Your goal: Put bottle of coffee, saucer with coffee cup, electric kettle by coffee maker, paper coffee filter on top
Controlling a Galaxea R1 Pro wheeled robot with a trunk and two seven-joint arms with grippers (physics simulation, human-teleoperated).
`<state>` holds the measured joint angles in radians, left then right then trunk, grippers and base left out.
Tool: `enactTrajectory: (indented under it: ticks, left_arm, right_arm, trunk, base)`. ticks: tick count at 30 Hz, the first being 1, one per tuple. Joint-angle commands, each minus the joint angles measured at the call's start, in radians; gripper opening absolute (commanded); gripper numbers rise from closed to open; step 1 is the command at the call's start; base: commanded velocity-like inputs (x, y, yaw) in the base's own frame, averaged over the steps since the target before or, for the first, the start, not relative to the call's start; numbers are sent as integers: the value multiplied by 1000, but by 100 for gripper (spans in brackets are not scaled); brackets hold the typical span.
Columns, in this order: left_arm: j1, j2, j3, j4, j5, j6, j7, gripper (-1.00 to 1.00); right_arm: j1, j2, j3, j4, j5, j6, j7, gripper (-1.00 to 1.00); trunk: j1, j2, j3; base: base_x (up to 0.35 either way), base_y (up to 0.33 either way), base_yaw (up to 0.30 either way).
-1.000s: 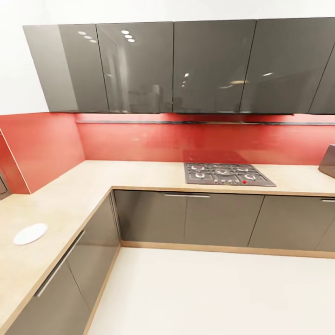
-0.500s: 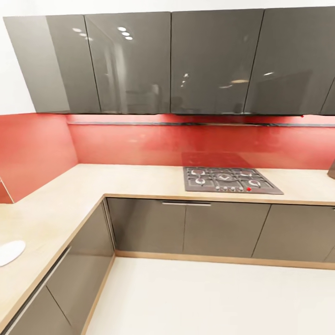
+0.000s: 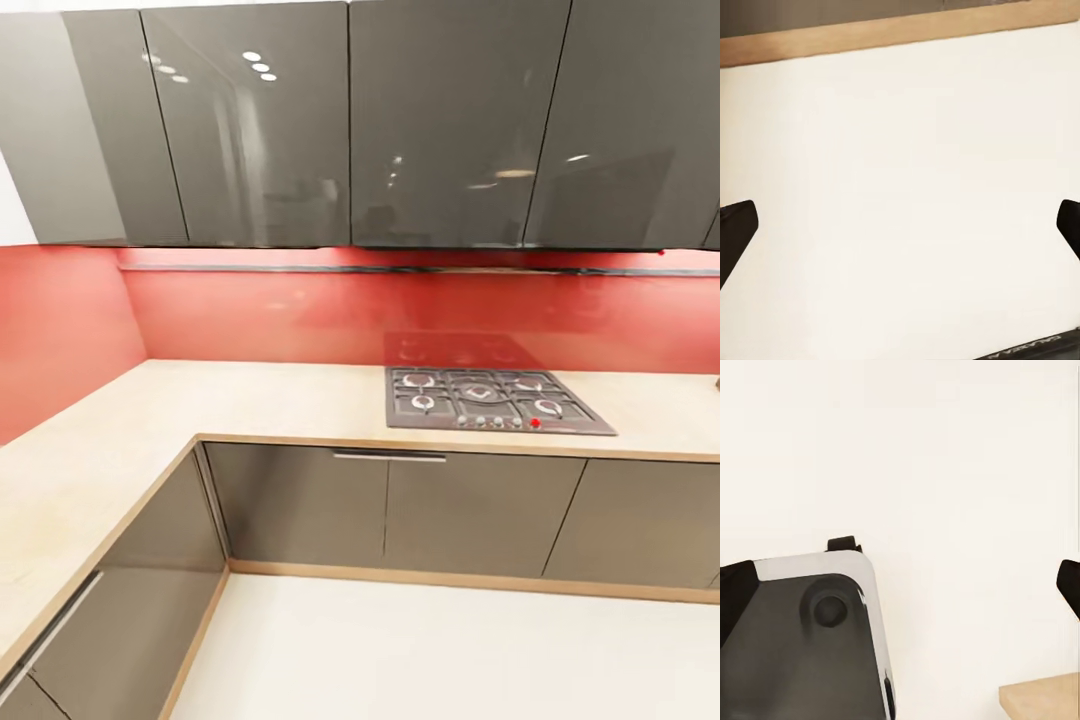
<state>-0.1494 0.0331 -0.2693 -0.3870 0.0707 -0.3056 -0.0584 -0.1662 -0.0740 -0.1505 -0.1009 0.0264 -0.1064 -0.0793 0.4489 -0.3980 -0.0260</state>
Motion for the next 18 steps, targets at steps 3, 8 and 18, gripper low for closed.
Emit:
enactTrajectory:
  ticks: [3, 8, 18]
  left_arm:
    - [-1, 1, -4, 0, 8, -3, -3, 100]
    - [-1, 0, -4, 0, 7, -3, -3, 100]
    - [-1, -1, -4, 0, 8, -4, -3, 100]
  right_arm:
    - [-1, 0, -6, 1, 3, -4, 0, 100]
    - [-1, 0, -6, 1, 3, -4, 0, 100]
    - [-1, 0, -6, 1, 3, -4, -1, 100]
  trunk:
    - [1, -2, -2]
    - [1, -2, -2]
    - [1, -2, -2]
  base:
    - [281, -165, 0]
    - [277, -168, 27]
    - [212, -203, 220]
